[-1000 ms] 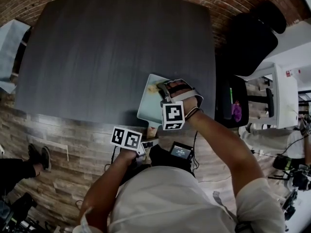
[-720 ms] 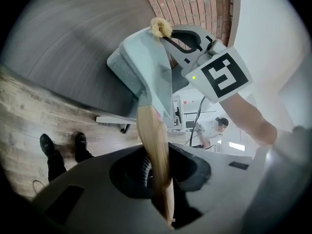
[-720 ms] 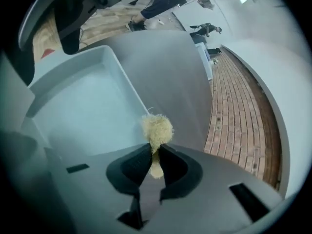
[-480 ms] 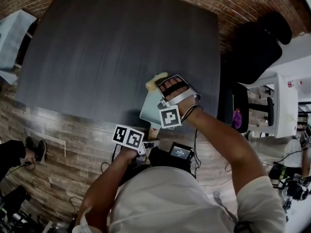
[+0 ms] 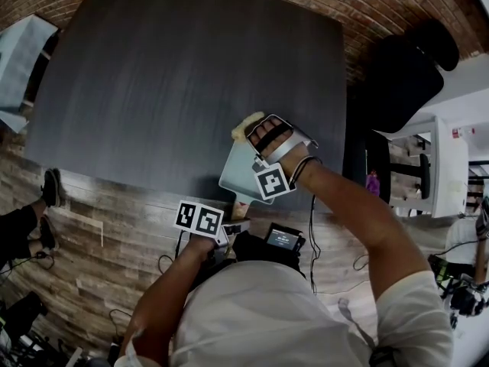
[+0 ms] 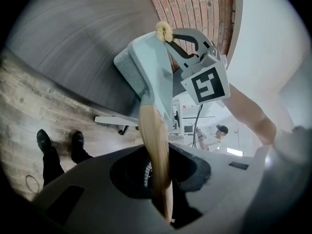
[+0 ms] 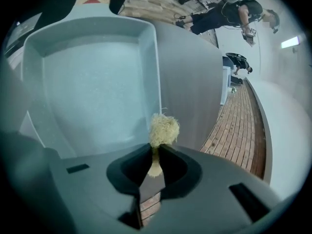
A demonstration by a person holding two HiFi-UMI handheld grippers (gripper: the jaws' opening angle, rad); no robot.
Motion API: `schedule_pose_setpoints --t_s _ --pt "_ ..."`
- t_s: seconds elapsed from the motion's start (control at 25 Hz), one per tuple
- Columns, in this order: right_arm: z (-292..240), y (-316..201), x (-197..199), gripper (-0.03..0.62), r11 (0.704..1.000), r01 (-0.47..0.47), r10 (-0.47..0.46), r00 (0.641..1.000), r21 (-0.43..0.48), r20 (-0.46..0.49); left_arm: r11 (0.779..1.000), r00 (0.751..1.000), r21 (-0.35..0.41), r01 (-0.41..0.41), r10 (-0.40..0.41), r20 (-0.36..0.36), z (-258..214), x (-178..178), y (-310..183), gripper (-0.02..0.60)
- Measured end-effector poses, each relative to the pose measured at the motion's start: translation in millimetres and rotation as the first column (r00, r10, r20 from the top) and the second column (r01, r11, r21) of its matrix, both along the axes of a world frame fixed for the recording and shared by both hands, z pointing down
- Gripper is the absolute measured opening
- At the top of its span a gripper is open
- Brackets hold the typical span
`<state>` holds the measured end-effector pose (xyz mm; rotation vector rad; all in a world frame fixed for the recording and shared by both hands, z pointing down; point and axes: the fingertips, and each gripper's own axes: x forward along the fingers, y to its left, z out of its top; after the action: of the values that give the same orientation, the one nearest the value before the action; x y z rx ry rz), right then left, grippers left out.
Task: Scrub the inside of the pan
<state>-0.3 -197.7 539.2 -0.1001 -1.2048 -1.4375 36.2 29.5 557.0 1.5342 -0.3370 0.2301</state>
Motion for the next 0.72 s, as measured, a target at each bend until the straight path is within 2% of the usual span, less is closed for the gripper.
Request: schedule_pose_setpoints --t_s 0.2,0.36,0.72 --pt "5 1 9 0.051 1.0 0.028 -0.028 0.999 0.008 -0.037 0.999 0.999 0.001 0.036 -0.036 0.003 0 -1 -1 0.089" --pt "15 7 22 0.051 1.0 0.022 -0.023 0.994 -0.014 -0.104 0.999 0.999 0.01 0.047 -0.047 0.011 0 0 -2 0.089" --pt "19 15 57 0.051 0.988 -0.135 0.12 0.978 -0.08 -0.172 0.998 0.998 0.018 0.059 -0.059 0.018 1 2 -4 0.089"
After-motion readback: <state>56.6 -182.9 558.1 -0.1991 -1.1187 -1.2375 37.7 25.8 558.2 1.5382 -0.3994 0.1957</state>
